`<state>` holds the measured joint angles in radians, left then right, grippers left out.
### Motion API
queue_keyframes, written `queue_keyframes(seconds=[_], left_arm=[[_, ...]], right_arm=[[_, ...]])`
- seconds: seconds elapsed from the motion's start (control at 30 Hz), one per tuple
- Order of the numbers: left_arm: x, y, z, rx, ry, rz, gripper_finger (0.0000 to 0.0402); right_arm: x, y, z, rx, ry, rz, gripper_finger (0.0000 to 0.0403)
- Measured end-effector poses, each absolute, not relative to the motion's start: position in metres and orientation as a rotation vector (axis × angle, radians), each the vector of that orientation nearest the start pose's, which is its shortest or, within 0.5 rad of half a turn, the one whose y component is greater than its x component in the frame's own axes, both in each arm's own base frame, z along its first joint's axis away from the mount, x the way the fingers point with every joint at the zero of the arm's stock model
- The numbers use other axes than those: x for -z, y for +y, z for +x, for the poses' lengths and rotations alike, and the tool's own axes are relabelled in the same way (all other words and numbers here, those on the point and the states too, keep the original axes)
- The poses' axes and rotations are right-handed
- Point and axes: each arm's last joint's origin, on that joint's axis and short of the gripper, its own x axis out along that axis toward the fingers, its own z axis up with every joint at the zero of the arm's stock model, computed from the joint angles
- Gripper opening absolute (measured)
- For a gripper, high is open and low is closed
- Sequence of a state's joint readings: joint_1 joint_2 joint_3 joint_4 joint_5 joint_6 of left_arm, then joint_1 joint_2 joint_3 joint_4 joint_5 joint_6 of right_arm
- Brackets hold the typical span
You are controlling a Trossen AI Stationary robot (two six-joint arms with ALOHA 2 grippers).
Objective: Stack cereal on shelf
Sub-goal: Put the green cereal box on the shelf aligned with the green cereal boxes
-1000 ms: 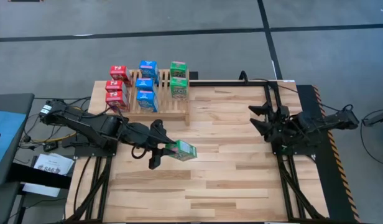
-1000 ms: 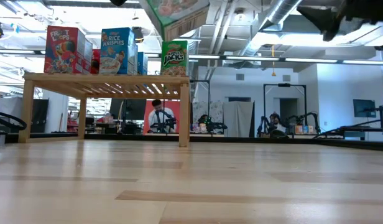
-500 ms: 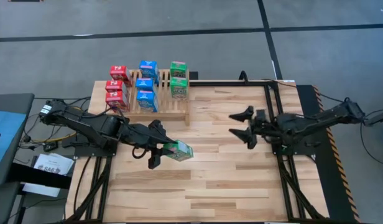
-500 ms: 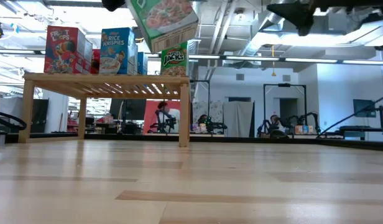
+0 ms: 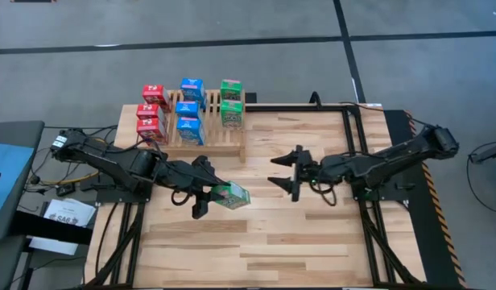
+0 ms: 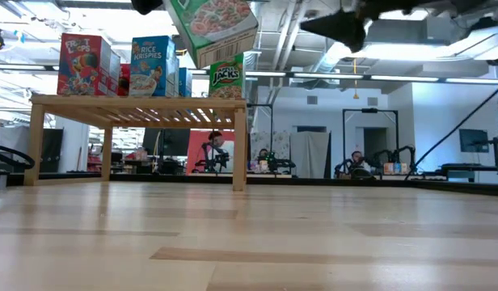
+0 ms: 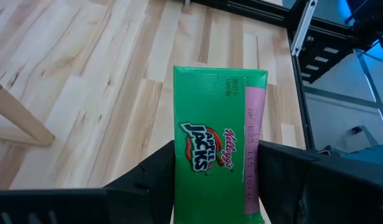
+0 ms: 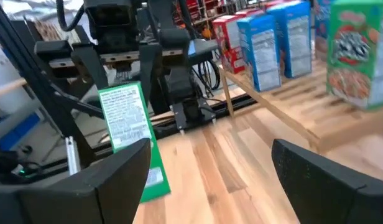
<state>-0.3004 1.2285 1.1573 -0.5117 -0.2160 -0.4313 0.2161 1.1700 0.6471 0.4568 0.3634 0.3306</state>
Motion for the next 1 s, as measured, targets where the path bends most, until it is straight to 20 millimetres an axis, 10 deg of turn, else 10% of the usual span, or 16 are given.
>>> queue_keyframes(seconds=[1.0], left_arm=[[-0.340, -0.071, 0.249, -0.045, 0.589, -0.264, 0.0167]], right_arm=[[-0.275, 0.076, 0.354, -0.085, 0.116, 0.023, 0.0358]])
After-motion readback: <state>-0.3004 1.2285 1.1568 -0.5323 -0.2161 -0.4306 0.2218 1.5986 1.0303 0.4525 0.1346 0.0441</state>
